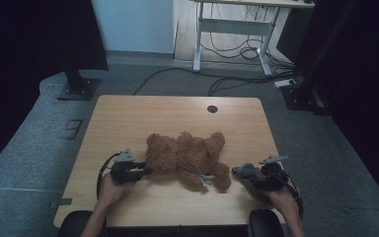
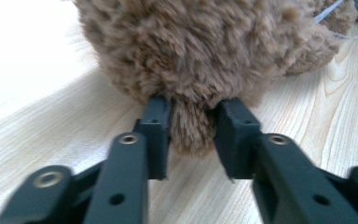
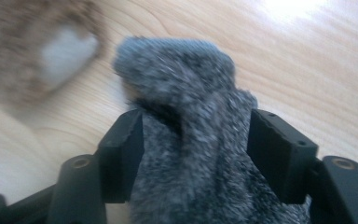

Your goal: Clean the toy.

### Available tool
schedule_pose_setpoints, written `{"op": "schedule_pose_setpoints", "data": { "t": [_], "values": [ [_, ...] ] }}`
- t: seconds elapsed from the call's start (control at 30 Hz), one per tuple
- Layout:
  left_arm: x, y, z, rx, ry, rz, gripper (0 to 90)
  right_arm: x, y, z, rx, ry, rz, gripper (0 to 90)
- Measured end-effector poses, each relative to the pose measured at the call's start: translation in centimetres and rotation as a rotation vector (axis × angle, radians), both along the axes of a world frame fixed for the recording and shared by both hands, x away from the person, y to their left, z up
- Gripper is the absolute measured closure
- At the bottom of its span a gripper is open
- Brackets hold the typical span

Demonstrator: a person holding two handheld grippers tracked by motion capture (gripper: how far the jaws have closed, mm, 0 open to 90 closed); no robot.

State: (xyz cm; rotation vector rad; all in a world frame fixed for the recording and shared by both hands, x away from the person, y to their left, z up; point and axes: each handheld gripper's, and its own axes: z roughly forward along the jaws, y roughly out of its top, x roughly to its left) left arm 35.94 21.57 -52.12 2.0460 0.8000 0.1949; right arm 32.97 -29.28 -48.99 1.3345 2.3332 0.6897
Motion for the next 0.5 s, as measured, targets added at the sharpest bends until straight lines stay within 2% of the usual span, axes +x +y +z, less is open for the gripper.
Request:
{"op": "schedule_pose_setpoints", "data": {
  "t": [0.1, 0.27, 0.5],
  "values": [
    [-0.3, 0.5, 0.1, -0.024, -0.004, 0.002, 49.2, -0.2, 0.9, 0.9, 0.014, -0.022, 0.030, 31.4],
    [-0.7, 0.8, 0.0, -0.026, -0.007, -0.005, 42.2, 0.1, 3.3, 1.6, 0.050, -0.047, 0.103, 29.9],
    [-0.7, -0.3, -0.6, 0.023, -0.002, -0.021, 39.8, 1.2, 7.0, 0.4, 0.095, -0.031, 0.190, 28.1]
  ]
}}
